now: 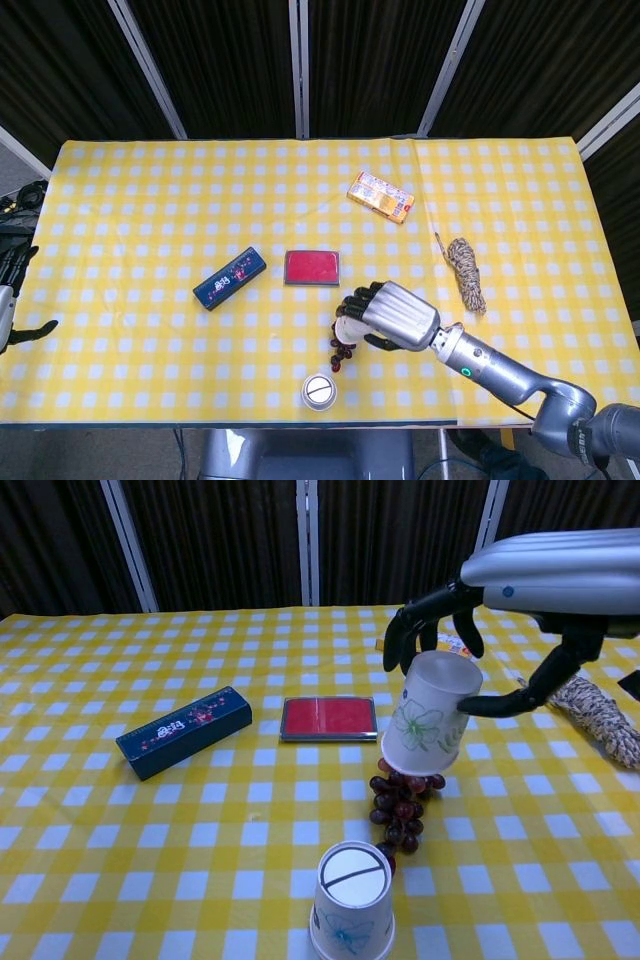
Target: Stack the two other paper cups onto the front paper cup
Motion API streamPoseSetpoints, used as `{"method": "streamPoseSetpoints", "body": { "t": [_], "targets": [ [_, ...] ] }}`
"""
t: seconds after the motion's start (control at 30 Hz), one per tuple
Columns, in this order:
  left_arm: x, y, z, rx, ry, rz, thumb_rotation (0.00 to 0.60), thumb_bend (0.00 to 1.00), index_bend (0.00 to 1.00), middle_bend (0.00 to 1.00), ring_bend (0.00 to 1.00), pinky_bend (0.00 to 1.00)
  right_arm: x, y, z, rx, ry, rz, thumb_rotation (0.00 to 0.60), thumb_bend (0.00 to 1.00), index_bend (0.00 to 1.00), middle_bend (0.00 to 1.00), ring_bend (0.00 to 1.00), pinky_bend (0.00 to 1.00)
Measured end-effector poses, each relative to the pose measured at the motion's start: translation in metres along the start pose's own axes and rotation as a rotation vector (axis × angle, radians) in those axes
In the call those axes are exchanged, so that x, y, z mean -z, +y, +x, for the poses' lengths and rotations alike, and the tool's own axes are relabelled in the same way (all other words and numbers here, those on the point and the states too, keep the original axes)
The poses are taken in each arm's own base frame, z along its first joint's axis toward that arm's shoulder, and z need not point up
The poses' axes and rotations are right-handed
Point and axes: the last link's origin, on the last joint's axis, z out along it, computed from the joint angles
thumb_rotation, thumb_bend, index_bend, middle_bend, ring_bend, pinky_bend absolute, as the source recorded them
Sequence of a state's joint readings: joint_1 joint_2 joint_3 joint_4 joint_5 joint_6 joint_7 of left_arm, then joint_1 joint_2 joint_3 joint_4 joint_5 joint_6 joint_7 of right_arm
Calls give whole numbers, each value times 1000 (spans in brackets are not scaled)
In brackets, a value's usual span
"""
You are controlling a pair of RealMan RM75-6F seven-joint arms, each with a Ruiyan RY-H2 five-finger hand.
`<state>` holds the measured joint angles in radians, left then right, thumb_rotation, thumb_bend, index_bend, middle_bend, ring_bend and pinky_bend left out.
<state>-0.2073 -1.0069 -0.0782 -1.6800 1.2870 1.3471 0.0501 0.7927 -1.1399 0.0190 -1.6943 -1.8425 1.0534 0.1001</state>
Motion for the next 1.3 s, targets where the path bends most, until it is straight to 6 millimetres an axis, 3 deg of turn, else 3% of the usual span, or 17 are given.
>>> {"method": "streamPoseSetpoints", "body": {
  "t": [0.3, 0.73, 1.3],
  "targets": [
    [-2, 0, -1, -1, -5, 0, 600, 0, 0, 0, 0, 0, 6, -32, 2, 32, -46, 93, 600, 301, 334, 400, 372, 529],
    [-2, -1, -1, 10, -10, -1, 600, 0, 0, 0, 0, 0, -22, -70, 0, 54, -87, 203, 600, 303, 334, 400, 372, 529],
    [-4, -3, 0, 12, -8, 4, 600, 0, 0, 0, 0, 0, -30, -84, -4, 47, -94, 227, 600, 297, 311, 388, 372, 499]
  ]
}}
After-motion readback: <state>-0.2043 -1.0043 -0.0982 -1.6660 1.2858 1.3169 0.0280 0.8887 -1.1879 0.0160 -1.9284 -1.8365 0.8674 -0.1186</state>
